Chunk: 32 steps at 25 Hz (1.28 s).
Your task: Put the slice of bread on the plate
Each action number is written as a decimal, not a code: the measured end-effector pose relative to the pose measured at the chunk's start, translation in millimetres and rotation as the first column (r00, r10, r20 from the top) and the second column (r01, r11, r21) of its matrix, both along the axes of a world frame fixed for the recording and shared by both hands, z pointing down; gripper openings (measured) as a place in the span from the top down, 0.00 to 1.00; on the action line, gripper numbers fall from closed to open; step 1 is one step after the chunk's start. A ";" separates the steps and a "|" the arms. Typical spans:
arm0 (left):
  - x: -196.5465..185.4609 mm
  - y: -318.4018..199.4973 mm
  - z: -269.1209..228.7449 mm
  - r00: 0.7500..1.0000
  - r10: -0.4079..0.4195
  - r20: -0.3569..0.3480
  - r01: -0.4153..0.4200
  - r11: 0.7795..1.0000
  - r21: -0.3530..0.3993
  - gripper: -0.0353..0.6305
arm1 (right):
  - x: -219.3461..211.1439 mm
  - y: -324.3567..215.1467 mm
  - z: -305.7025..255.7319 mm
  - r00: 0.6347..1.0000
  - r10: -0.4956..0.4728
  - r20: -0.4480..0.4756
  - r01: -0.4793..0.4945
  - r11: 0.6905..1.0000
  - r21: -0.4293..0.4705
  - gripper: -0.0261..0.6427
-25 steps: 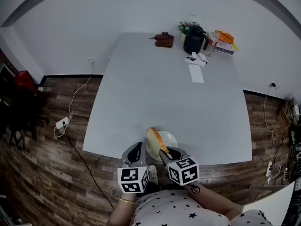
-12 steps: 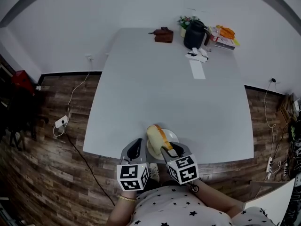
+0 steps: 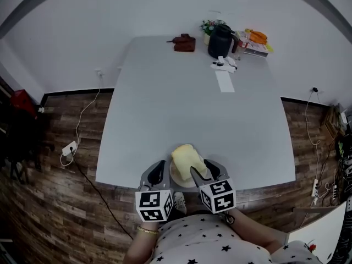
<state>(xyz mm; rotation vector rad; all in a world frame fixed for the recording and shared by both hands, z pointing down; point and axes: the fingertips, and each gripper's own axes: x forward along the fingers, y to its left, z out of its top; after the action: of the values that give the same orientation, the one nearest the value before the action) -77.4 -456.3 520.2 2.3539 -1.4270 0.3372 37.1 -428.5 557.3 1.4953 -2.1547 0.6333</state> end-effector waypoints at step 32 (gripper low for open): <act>14.7 16.4 -11.8 0.999 0.048 -0.006 -0.048 0.999 -0.011 0.94 | -14.3 6.8 -47.9 0.993 -0.048 0.105 0.032 0.988 0.152 0.96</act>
<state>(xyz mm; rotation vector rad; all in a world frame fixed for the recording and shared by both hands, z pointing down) -62.7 -439.8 508.4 2.3818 -1.3644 0.3503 22.8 -421.7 509.4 1.5205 -2.3555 0.5616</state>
